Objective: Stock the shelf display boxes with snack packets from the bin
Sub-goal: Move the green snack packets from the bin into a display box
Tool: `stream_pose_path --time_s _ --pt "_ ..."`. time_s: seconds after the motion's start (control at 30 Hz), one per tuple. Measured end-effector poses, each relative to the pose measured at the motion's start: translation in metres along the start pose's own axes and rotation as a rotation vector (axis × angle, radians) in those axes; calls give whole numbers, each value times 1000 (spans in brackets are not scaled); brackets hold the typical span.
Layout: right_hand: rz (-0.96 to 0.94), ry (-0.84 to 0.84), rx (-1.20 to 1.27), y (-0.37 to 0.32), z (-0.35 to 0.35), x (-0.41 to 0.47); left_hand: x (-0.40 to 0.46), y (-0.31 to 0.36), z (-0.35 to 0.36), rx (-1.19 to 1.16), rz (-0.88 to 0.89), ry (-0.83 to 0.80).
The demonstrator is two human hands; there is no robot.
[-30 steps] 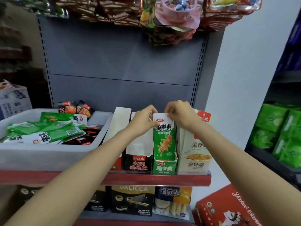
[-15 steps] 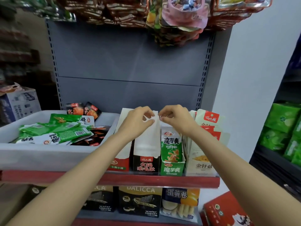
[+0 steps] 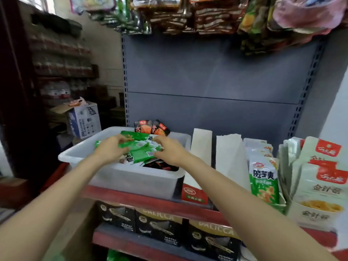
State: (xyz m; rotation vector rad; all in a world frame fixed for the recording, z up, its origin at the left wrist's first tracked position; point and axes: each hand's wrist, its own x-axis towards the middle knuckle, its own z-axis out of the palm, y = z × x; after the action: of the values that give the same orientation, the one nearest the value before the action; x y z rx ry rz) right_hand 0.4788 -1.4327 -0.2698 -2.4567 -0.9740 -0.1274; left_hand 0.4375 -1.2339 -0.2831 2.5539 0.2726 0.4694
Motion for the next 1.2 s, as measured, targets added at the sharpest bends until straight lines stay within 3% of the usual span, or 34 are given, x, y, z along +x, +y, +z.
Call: stream_pose_path --time_s 0.13,0.2,0.53,0.63,0.8,0.97,1.2 --pt "-77 -219 -131 -15 24 28 1 -23 -9 52 -34 -246" --pt "-82 -267 -216 -16 30 36 3 -26 -9 24 -23 -269" --pt "-167 -152 -425 -1 33 38 3 -36 -3 -115 -18 -214" --pt "-175 -47 -477 2 33 33 -1 -32 -4 -217 24 -186" --pt "-105 201 -186 3 21 25 -12 -16 -12 -483 21 46" --pt "-68 329 264 1 -3 2 -24 10 -6 -750 195 -27" --pt "74 389 548 30 -37 -40 -28 81 16 -955 220 -52"
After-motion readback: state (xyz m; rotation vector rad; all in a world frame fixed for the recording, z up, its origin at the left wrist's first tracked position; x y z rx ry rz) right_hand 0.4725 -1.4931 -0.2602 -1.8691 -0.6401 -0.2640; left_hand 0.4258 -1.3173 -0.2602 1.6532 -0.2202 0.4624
